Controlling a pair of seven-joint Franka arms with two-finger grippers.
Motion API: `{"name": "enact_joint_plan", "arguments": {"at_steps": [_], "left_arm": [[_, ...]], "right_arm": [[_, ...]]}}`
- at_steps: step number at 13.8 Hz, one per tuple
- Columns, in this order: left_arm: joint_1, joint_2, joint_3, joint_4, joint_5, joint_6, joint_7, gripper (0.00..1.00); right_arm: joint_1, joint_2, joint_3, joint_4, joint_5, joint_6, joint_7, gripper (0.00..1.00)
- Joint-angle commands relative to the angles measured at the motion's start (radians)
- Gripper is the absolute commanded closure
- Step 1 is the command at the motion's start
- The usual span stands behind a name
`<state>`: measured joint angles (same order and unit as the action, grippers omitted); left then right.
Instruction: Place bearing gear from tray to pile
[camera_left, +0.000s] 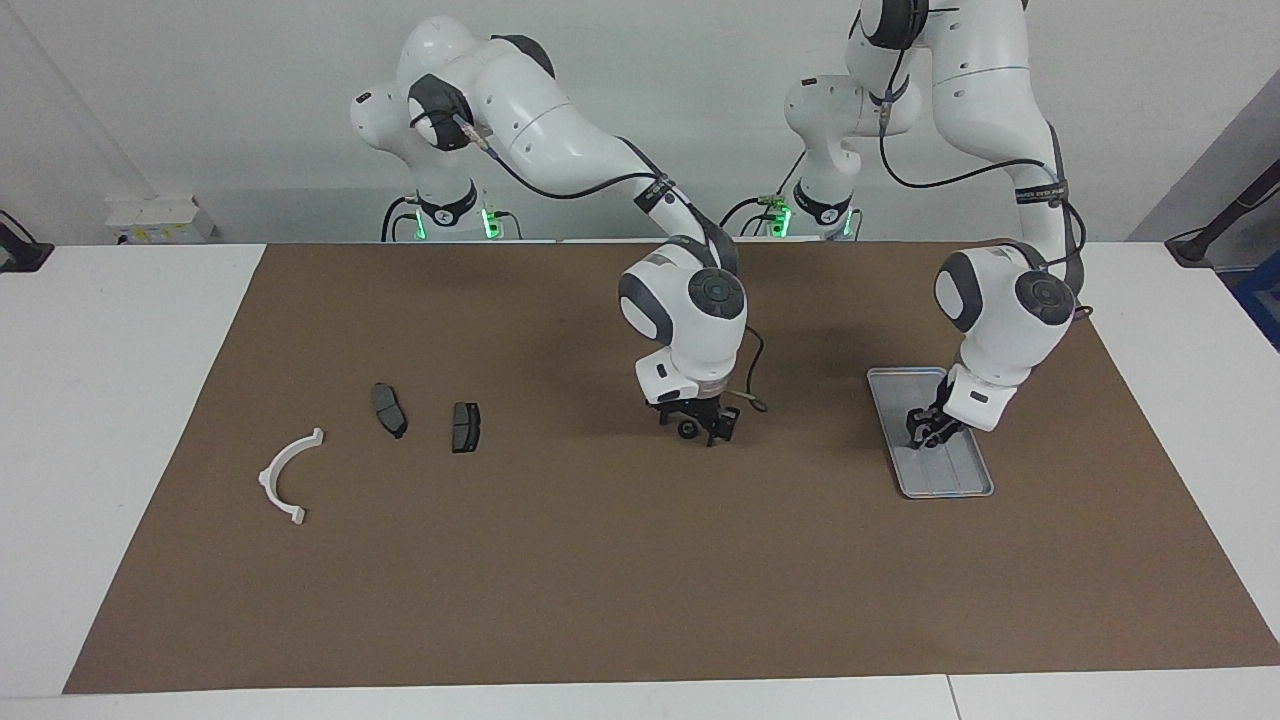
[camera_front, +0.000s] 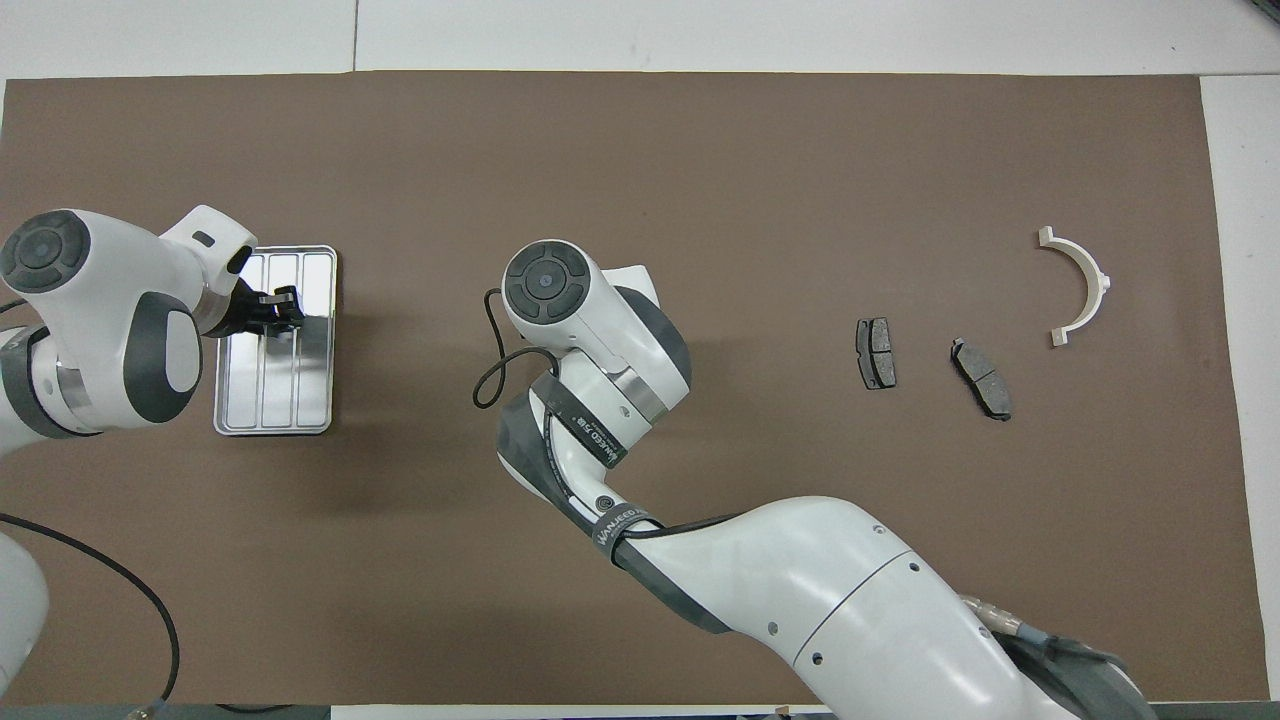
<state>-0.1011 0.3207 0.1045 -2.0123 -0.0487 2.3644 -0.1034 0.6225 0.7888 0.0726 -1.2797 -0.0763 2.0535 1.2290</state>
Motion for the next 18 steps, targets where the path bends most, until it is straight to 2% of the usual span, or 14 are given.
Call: {"name": "enact_joint_plan", "arguments": {"at_steps": [1, 2, 3, 5, 7, 8, 9, 12, 14, 15, 16, 18], "left_arm": [[0.011, -0.002, -0.008, -0.020, 0.010, 0.029, 0.007, 0.64], [0.011, -0.002, -0.008, -0.020, 0.010, 0.023, 0.002, 0.80], [0.011, -0.002, -0.008, -0.019, 0.009, 0.016, 0.004, 1.00], [0.011, -0.002, -0.008, -0.006, 0.009, -0.016, 0.001, 1.00], [0.009, -0.017, -0.005, 0.030, 0.009, -0.103, -0.004, 1.00], [0.009, -0.040, -0.005, 0.049, 0.009, -0.153, -0.006, 1.00], [0.011, -0.072, -0.003, 0.053, 0.007, -0.199, -0.006, 1.00], [0.040, -0.172, -0.003, 0.069, 0.007, -0.319, -0.006, 1.00], [0.063, -0.207, -0.003, 0.102, 0.009, -0.405, -0.006, 1.00], [0.067, -0.225, -0.002, 0.119, 0.009, -0.442, -0.004, 1.00], [0.069, -0.232, 0.000, 0.135, 0.010, -0.476, -0.003, 1.00], [0.075, -0.250, 0.006, 0.145, 0.010, -0.502, -0.004, 1.00]], "right_arm": [[-0.001, 0.021, 0.013, 0.019, 0.021, 0.005, 0.023, 0.10], [-0.003, 0.021, 0.015, 0.019, 0.021, 0.002, 0.021, 0.12], [-0.003, 0.023, 0.015, 0.019, 0.021, 0.004, 0.017, 0.14], [-0.004, 0.024, 0.015, 0.019, 0.021, 0.004, 0.015, 0.25], [-0.007, 0.030, 0.015, 0.020, 0.018, 0.010, 0.007, 0.32], [-0.012, 0.035, 0.015, 0.020, 0.013, 0.011, 0.006, 0.40], [-0.012, 0.036, 0.015, 0.020, 0.009, 0.011, -0.002, 0.44], [-0.017, 0.037, 0.013, 0.022, 0.003, 0.011, -0.020, 0.44], [-0.018, 0.035, 0.006, 0.026, 0.001, 0.011, -0.036, 0.42], [-0.018, 0.035, -0.002, 0.033, 0.001, 0.011, -0.037, 0.30], [-0.020, 0.032, -0.013, 0.034, 0.001, 0.011, -0.039, 0.30], [-0.021, 0.024, -0.023, 0.036, 0.003, 0.005, -0.049, 0.17]]}}
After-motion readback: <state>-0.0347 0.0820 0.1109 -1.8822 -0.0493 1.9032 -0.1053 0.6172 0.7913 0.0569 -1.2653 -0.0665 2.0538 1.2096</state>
